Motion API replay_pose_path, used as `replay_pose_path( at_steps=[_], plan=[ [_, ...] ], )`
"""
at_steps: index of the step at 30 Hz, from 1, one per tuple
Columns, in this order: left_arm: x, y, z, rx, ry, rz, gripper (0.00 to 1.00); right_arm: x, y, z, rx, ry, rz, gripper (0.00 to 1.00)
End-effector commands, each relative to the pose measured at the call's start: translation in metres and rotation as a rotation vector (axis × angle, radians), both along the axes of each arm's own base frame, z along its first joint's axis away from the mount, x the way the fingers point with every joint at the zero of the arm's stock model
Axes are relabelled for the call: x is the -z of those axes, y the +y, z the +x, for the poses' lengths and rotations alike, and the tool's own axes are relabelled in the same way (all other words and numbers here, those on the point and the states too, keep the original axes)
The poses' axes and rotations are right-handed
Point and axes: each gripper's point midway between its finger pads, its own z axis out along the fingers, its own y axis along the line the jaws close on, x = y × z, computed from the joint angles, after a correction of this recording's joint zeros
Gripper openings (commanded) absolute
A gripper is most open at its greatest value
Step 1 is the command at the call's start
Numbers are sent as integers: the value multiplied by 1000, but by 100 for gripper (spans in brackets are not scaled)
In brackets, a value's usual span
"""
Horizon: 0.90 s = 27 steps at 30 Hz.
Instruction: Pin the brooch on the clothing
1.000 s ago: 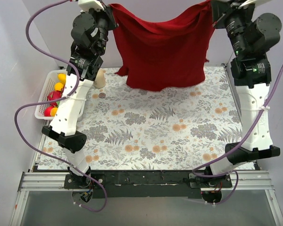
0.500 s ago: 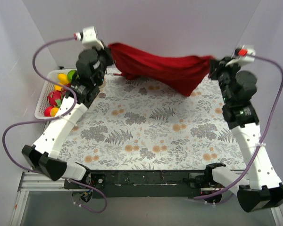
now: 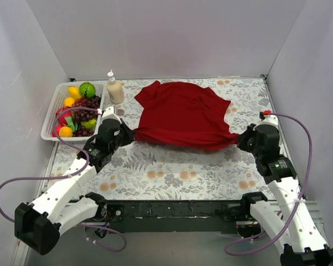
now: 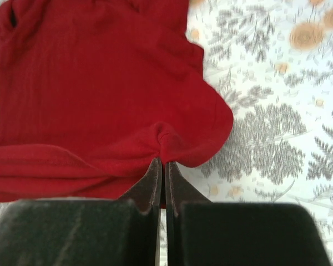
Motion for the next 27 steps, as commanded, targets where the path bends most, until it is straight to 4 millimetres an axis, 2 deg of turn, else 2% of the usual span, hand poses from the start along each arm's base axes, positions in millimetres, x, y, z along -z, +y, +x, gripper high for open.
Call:
replay_pose_path(
  at_steps=[1, 5, 6, 8, 21, 27],
  plan=[
    [16, -1, -33, 1, 92, -102, 0, 25, 3, -30, 0, 142, 50, 1],
    [22, -2, -57, 22, 138, -175, 0, 54, 10, -53, -39, 267, 73, 1],
    [30, 1, -64, 18, 172, -165, 0, 57, 10, -58, -39, 292, 75, 1],
    [33, 1, -71, 16, 204, -176, 0, 64, 12, -69, -53, 346, 75, 1],
    [58, -6, -119, 53, 424, -236, 0, 64, -2, -112, -66, 538, -14, 1],
    [51, -2, -135, 53, 475, -236, 0, 67, -2, -130, -91, 619, -20, 1]
  ],
)
